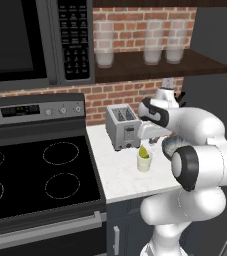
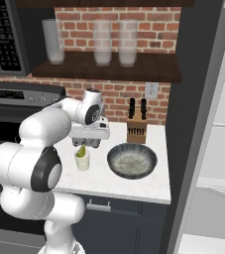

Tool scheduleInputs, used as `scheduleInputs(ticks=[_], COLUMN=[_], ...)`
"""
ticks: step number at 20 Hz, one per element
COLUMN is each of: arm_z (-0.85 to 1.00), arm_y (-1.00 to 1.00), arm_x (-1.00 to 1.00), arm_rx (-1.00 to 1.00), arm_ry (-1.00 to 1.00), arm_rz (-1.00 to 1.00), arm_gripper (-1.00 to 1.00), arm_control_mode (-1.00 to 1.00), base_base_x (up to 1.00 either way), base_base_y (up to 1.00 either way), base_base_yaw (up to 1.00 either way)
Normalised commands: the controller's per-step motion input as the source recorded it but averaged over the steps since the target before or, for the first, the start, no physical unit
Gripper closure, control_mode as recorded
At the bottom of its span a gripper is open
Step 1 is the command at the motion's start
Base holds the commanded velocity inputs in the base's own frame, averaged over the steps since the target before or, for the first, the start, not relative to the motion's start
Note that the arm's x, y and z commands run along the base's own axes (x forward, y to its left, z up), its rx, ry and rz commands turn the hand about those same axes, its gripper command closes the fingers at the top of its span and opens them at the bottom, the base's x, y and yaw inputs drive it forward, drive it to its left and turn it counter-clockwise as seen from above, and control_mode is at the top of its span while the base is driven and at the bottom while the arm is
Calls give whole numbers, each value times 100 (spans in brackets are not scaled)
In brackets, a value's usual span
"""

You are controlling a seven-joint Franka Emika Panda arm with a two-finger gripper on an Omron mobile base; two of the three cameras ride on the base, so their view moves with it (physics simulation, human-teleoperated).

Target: Grab a lemon wedge from the fridge and one ice cube from the ice bowl, and put them in the glass of lemonade.

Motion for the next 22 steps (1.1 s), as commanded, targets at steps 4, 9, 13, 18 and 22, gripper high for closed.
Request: scheduleInputs(ticks=[4,9,13,18,22], arm_z=[-6,0,0,0,0], arm_y=[1,2,2,15,20], arm_x=[0,0,0,0,0], arm_rx=[0,0,0,0,0], arm_ry=[0,0,0,0,0], arm_rz=[0,0,0,0,0], arm_gripper=[100,100,100,100,100], arm_control_mode=[-100,-100,-100,-100,-100], base_base_x=[0,0,0,0,0], base_base_y=[0,0,0,0,0], base_base_yaw=[0,0,0,0,0])
